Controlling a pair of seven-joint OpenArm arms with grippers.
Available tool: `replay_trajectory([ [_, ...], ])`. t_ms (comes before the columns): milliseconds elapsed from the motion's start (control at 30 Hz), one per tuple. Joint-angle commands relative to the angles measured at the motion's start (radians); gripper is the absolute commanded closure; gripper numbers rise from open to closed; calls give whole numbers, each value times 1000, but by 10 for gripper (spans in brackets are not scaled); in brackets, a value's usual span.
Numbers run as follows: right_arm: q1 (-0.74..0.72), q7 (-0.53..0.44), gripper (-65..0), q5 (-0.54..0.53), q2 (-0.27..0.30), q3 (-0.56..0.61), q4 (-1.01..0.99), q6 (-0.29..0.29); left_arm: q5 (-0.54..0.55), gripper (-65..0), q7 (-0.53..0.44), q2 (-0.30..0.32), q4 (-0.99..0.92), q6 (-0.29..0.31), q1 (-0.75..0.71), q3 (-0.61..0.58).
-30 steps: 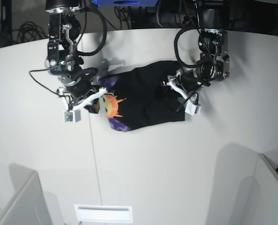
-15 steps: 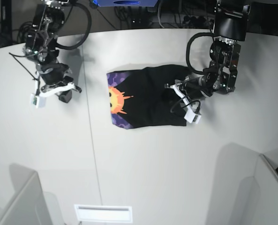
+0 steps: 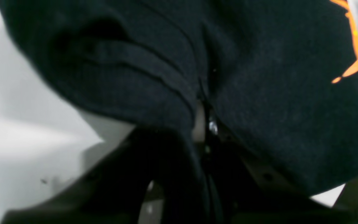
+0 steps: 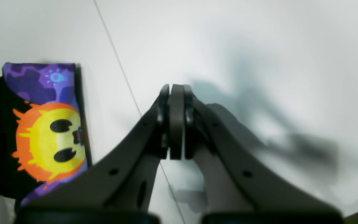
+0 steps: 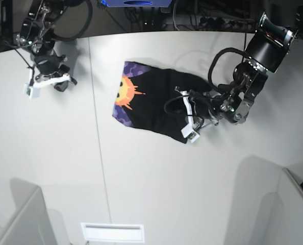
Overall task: Fold the T-shirt properly
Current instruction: 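Push and rotate the folded shirt with the left gripper to square it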
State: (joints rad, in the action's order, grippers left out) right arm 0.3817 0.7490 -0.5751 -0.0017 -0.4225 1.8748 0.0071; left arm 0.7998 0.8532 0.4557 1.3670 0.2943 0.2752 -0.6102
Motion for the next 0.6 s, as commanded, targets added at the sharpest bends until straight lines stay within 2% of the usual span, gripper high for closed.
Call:
replay_trajectory([
  [0, -2, -21, 0, -10, 9, -5, 19, 1, -39, 0, 56, 16, -1, -8, 16, -33],
  [233, 15, -23, 0, -7, 10, -6, 19, -3, -41, 0, 51, 22, -1, 0, 134, -225],
  [367, 24, -23, 0, -7, 7, -48, 19, -5, -43, 0, 48, 27, -1, 108, 210, -337],
  [433, 32, -23, 0, -7, 4, -83, 19, -5, -47, 0, 47, 25, -1, 141, 247, -373],
  [567, 59, -23, 0, -7, 4, -137, 18, -3, -184, 0, 47, 22, 33, 213, 279, -414],
])
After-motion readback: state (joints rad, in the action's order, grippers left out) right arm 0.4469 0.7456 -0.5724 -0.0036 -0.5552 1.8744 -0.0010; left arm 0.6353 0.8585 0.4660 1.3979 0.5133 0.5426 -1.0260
